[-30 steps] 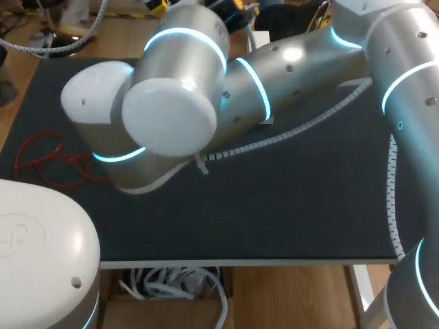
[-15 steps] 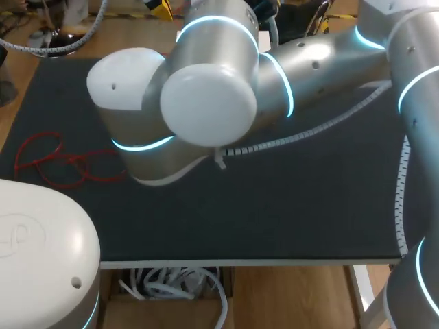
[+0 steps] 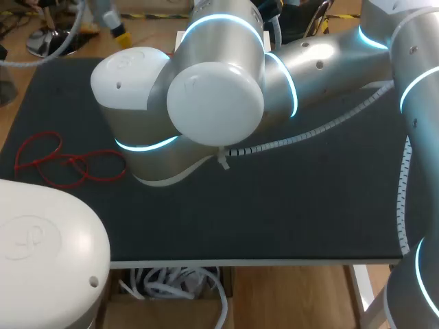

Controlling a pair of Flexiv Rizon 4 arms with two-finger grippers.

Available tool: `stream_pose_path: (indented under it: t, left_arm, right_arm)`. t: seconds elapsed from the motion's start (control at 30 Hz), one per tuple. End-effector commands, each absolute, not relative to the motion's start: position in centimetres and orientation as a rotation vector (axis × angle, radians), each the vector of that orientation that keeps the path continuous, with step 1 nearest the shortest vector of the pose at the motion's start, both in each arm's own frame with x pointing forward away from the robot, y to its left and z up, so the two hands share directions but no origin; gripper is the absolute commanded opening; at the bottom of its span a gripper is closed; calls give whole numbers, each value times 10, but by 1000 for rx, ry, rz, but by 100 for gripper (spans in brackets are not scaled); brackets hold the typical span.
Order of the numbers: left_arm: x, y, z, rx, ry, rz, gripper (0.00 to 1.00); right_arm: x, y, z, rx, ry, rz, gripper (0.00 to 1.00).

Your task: Grab the tape and strap the tape.

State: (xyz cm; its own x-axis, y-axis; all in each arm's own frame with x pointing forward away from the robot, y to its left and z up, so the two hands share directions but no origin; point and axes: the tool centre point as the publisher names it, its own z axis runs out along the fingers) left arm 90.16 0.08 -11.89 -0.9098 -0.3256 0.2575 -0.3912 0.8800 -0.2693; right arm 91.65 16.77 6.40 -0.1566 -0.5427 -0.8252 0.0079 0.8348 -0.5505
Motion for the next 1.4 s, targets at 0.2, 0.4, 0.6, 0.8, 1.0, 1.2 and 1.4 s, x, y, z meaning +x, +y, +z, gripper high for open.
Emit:
stream_pose_path:
  t: [0.2, 0.4, 0.6, 0.8, 1.0, 1.2, 1.4]
  left_arm:
    - [875, 59, -218, 719, -2572, 327, 0]
    - [874, 89, -262, 790, -2524, 351, 0]
    - [872, 119, -293, 891, -2487, 346, 0]
    - [864, 152, -303, 1008, -2453, 300, 0]
    - [854, 181, -301, 1105, -2428, 263, 0]
    - [851, 190, -298, 1121, -2432, 276, 72]
    - [851, 190, -298, 1121, -2432, 276, 100]
  right_arm:
    - [917, 167, 66, -427, 1673, -508, 100]
    - [917, 167, 66, -427, 1673, -508, 100]
    - [917, 167, 66, -427, 1673, -508, 100]
    - [917, 167, 66, -427, 1673, -508, 100]
    - [917, 167, 66, -427, 1673, -508, 100]
    - [917, 167, 66, -427, 1673, -508, 100]
    - [917, 167, 66, -427, 1673, -508, 100]
